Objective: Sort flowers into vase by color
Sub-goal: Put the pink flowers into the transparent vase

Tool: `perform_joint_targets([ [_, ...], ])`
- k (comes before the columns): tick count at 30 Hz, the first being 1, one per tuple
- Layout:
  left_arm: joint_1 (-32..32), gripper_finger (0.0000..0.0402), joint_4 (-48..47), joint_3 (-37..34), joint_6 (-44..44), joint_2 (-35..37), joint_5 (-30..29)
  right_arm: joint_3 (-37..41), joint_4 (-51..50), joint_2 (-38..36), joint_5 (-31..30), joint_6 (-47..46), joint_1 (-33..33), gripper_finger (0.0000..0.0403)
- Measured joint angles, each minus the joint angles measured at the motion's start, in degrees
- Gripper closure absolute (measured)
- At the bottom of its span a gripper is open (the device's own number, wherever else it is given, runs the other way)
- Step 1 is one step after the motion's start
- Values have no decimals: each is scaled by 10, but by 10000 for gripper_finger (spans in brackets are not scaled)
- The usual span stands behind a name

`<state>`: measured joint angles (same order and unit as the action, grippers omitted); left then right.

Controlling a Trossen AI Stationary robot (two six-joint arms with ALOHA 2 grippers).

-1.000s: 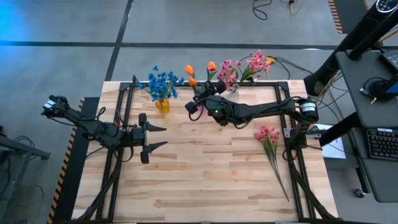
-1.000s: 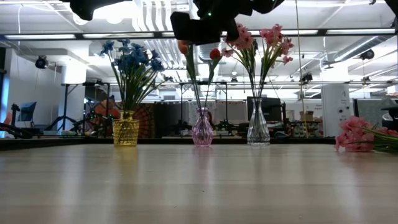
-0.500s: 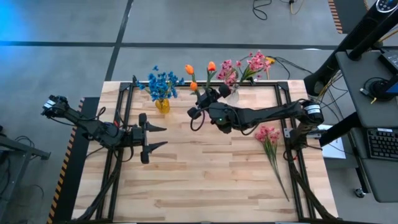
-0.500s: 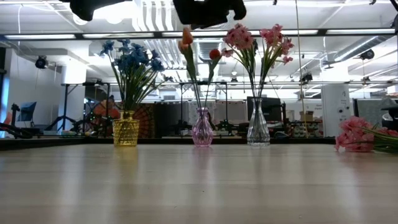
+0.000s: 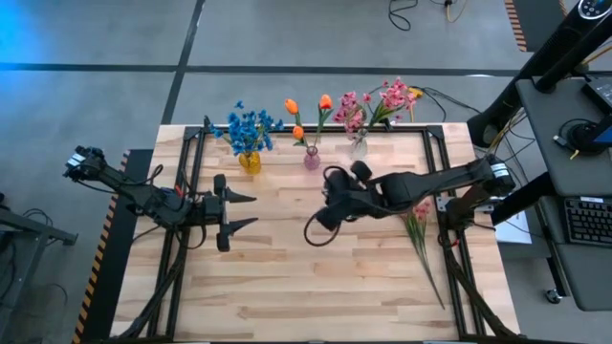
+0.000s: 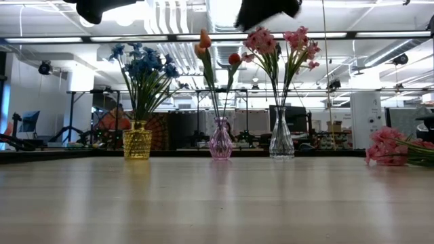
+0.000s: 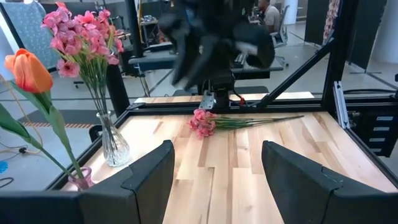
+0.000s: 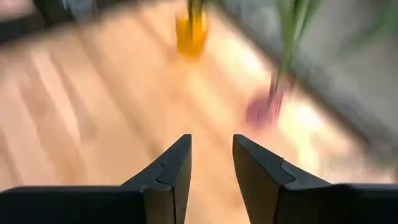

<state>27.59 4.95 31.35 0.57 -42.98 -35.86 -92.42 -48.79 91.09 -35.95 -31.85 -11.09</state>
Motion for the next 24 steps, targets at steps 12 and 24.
perform_joint_targets([
  [12, 0, 177, 3, 0, 15, 0, -1, 8, -355, 9, 135, -263, -26, 266],
  [24, 0, 177, 3, 0, 20, 0, -1, 72, -405, -26, 186, -335, -55, 198],
])
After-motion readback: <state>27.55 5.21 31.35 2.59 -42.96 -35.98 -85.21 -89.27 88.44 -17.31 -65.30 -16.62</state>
